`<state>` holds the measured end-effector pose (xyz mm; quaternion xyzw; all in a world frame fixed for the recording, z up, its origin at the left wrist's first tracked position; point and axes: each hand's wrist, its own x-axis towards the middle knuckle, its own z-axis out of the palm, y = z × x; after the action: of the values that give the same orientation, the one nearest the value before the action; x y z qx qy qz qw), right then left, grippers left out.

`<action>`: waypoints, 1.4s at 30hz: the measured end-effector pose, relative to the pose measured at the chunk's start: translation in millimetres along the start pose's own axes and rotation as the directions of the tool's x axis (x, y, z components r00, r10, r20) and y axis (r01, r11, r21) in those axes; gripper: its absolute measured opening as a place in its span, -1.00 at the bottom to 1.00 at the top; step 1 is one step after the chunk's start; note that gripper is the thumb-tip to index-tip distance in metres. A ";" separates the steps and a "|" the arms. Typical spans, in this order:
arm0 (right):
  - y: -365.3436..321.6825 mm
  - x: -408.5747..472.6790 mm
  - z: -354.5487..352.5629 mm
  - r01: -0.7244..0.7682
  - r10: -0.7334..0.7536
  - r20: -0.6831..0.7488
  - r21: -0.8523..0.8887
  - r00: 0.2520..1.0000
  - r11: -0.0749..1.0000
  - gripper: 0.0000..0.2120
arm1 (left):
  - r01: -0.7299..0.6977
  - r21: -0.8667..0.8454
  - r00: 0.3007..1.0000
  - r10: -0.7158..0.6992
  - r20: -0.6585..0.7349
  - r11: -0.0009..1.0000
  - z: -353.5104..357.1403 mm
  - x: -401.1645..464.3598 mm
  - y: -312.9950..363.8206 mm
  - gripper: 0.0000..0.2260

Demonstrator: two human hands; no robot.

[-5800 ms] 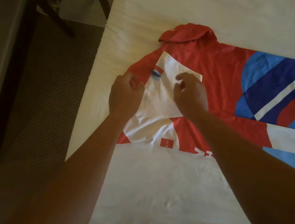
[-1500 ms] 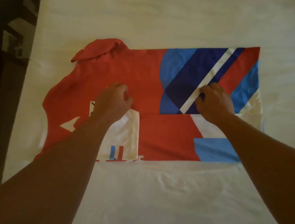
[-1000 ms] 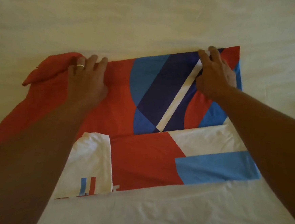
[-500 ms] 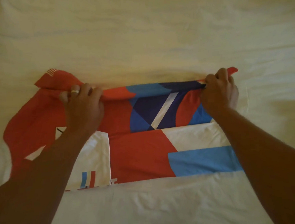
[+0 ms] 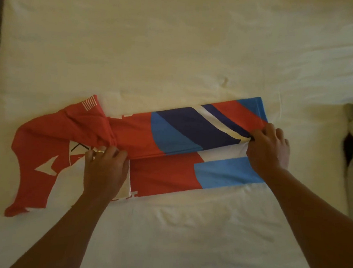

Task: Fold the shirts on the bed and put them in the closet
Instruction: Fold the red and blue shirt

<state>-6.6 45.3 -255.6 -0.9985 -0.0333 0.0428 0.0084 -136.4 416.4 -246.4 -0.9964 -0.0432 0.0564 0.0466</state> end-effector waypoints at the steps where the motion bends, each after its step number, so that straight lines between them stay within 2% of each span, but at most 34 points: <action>1: 0.7 -1.0 0.2 0.006 -0.006 0.001 -0.011 1.000 1.000 -0.89 | 0.006 0.009 1.000 -0.006 0.014 1.000 1.2 -1.1 1.3 -0.92; 3: 0.3 -0.8 0.6 0.014 -0.014 0.001 -0.023 1.000 1.000 -0.89 | 0.024 0.033 0.998 -0.025 0.050 0.999 2.2 -1.1 3.0 -0.91; 7: 0.9 -0.3 -1.3 -0.007 0.011 0.117 -0.031 0.993 0.999 -0.90 | 0.135 0.043 0.985 -0.139 0.103 0.990 -6.1 4.0 16.8 -0.89; 10: -7.0 2.8 -3.0 -0.009 0.010 -0.007 0.119 1.000 0.993 -0.85 | 0.180 -0.013 0.982 -0.179 0.053 0.984 -15.0 14.7 34.6 -0.83; 12: -22.1 7.3 -1.6 0.068 -0.044 -0.117 0.213 0.992 0.975 -0.81 | 0.158 -0.103 0.987 -0.158 0.012 0.982 -14.0 23.8 48.4 -0.74; 14: -41.5 12.8 5.2 0.183 -0.152 -0.149 0.228 0.977 0.956 -0.75 | 0.129 -0.202 0.992 -0.128 0.021 0.971 -4.5 33.8 64.0 -0.63; 16: -61.6 16.7 12.8 0.282 -0.267 -0.101 0.203 0.958 0.938 -0.66 | 0.133 -0.238 0.990 -0.120 0.068 0.962 6.5 41.5 73.7 -0.48; 18: -73.8 20.6 24.0 0.325 -0.332 0.019 0.153 0.943 0.933 -0.54 | 0.151 -0.228 0.982 -0.120 0.144 0.962 22.1 47.9 78.7 -0.35; 21: -65.9 25.9 41.5 0.258 -0.276 0.179 0.116 0.944 0.959 -0.40 | 0.133 -0.210 0.979 -0.095 0.181 0.969 44.7 50.2 77.7 -0.27; 27: -7.4 30.2 53.7 0.011 -0.026 0.180 0.087 0.983 0.996 -0.30 | 0.114 -0.234 0.986 -0.081 0.149 0.965 60.3 46.4 74.5 -0.26; 33: -28.4 28.9 40.2 -0.016 0.010 0.173 0.032 0.985 0.999 -0.33 | 0.118 -0.287 0.975 -0.056 0.216 0.951 47.0 49.8 71.6 -0.24; 35: -49.3 24.3 29.5 -0.031 0.019 0.134 0.089 0.991 0.996 -0.39 | 0.106 -0.331 0.986 -0.057 0.154 0.938 34.8 41.9 67.9 -0.28; 39: -120.8 11.7 19.5 0.098 -0.119 0.069 0.251 0.991 0.963 -0.58 | 0.060 -0.416 0.981 -0.131 -0.144 0.907 17.6 5.3 44.0 -0.52; 42: -192.8 0.9 15.2 0.235 -0.269 0.044 0.364 0.962 0.901 -0.63 | 0.157 -0.431 0.963 -0.234 -0.131 0.888 17.5 -28.2 2.9 -0.59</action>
<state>-19.7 237.9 -267.0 -0.9646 -0.1545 0.0933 0.1923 -166.1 412.6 -261.0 -0.9747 -0.1505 -0.0492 -0.1580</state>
